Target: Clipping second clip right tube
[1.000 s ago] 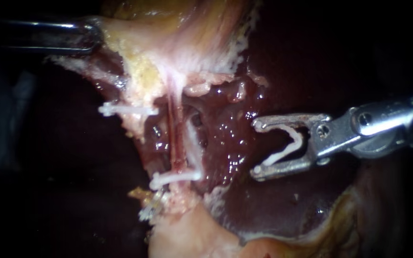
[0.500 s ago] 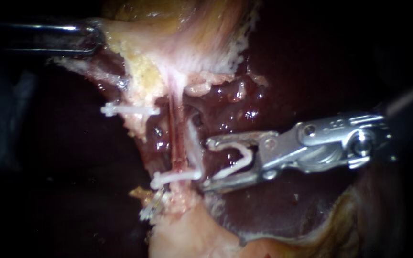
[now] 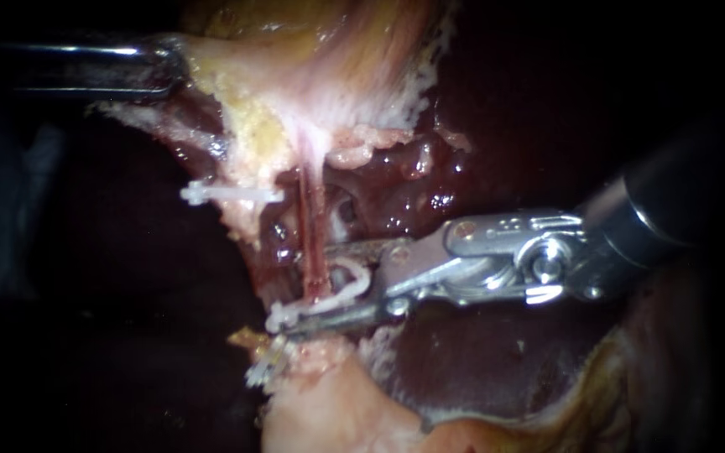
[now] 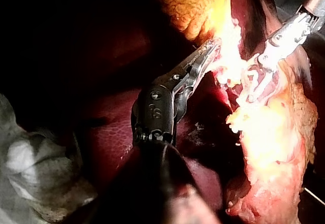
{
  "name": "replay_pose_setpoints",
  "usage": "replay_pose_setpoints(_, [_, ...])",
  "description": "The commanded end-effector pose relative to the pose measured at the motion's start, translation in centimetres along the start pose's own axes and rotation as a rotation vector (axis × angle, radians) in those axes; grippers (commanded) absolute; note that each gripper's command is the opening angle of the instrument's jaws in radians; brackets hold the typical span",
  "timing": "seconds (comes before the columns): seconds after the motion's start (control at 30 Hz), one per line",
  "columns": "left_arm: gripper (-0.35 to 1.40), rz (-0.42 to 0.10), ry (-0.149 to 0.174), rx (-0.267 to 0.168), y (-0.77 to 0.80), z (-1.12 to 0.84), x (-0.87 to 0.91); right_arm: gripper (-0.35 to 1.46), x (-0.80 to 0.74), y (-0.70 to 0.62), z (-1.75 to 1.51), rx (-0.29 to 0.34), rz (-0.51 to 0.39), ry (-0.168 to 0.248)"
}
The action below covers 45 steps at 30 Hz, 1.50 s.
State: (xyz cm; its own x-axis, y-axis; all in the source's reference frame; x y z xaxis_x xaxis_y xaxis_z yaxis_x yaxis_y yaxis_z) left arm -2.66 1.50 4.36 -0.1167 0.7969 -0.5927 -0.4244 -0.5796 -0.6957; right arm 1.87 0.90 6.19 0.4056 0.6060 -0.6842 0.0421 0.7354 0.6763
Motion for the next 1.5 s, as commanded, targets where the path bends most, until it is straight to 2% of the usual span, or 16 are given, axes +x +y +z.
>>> replay_pose_setpoints(0.03, [-0.35, 0.0, 0.003, -0.001, 0.0, 0.0, 0.0, 0.47, 0.01, 0.0, 0.01, 0.004, 0.006, 0.006])
replay_pose_setpoints(0.23, [-0.35, 0.0, 0.003, -0.001, -0.02, 0.01, -0.01, 0.46, 0.04, 0.01, 0.08, 0.056, 0.021, 0.035])
replay_pose_setpoints(0.4, [-0.35, 0.001, 0.003, -0.001, -0.02, 0.01, -0.01, 0.45, 0.05, -0.03, 0.1, 0.103, 0.038, 0.06])
replay_pose_setpoints(0.5, [-0.35, 0.001, 0.003, -0.001, -0.02, 0.01, -0.01, 0.45, 0.06, -0.09, 0.1, 0.133, 0.038, 0.065])
replay_pose_setpoints(0.7, [-0.35, 0.001, 0.003, -0.001, -0.02, 0.01, -0.01, 0.44, 0.13, -0.26, 0.09, 0.198, 0.051, 0.107])
replay_pose_setpoints(0.97, [-0.35, 0.001, 0.003, -0.001, -0.02, 0.01, -0.02, 0.41, 0.17, -0.45, 0.11, 0.25, 0.051, 0.098])
replay_pose_setpoints(1.07, [-0.35, 0.001, 0.003, -0.001, -0.02, 0.01, -0.02, 0.38, 0.17, -0.46, 0.11, 0.253, 0.056, 0.097])
replay_pose_setpoints(1.5, [-0.35, 0.001, 0.003, -0.001, -0.03, 0.01, -0.02, -0.04, 0.14, -0.34, 0.09, 0.232, 0.064, 0.105])
